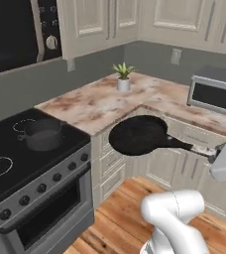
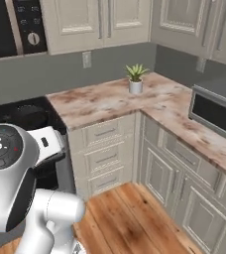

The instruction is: Move the pot and pan from the stove into the sink.

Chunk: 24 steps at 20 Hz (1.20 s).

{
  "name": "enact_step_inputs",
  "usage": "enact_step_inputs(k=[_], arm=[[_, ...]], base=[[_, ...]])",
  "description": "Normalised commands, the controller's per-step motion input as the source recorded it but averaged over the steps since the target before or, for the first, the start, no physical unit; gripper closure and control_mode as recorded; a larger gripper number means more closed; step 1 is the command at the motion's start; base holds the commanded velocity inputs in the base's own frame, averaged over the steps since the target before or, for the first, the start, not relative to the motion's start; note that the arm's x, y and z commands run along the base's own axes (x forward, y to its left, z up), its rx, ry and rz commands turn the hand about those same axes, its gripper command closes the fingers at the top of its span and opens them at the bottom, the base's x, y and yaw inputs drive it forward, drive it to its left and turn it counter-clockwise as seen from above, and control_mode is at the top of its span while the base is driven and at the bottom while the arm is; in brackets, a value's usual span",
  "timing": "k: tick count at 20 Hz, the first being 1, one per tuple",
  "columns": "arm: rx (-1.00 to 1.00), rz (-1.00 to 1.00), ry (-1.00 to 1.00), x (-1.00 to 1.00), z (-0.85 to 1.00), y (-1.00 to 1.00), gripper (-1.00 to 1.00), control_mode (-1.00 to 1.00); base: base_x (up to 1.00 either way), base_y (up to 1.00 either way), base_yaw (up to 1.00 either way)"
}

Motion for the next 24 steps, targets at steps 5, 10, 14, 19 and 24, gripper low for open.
enact_step_inputs(k=[5,10,14,19,24], arm=[[0.00,0.00,0.00,0.00,0.00,0.00,1.00,1.00],[0.00,0.00,0.00,0.00,0.00,0.00,1.00,1.00],[0.00,0.00,0.00,0.00,0.00,0.00,1.00,1.00],[0.00,0.00,0.00,0.00,0.00,0.00,1.00,1.00],[0.00,0.00,0.00,0.00,0.00,0.00,1.00,1.00]], base=[[0.00,0.00,-0.50],[0.00,0.00,-0.50],[0.00,0.00,-0.50],[0.00,0.00,-0.50],[0.00,0.00,-0.50]])
